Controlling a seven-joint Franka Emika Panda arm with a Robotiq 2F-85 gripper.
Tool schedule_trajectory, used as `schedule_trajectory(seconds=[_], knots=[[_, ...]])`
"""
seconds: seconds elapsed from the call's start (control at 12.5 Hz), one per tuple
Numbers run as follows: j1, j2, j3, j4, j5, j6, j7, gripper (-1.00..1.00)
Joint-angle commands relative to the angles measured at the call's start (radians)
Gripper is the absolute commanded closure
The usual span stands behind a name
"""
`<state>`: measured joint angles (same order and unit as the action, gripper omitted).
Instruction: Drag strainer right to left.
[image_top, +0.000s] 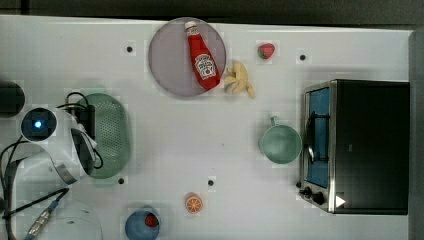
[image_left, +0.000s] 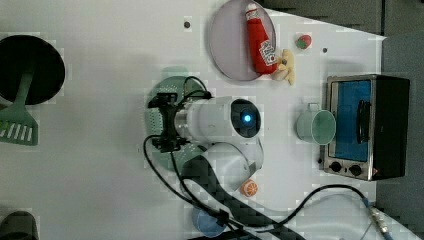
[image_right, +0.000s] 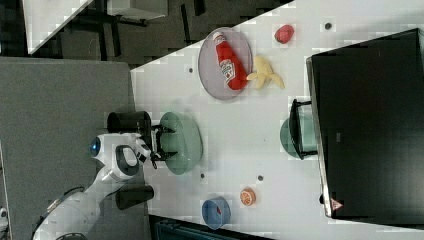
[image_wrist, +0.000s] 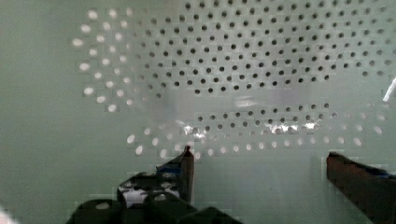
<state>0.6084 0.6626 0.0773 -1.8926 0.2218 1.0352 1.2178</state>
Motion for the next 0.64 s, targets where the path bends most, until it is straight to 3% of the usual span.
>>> schedule_trajectory(seconds=[0.08,0.4,0.64], knots=[[0.027,0.018,0.018,0.020,0.016,0.002,0.074,-1.00],[0.036,0.017,0.015,0.035,0.022,-0.014,0.074,-1.00],[0.036,-0.071,-0.052,0.012,-0.072,-0.065,-0.084,-1.00]])
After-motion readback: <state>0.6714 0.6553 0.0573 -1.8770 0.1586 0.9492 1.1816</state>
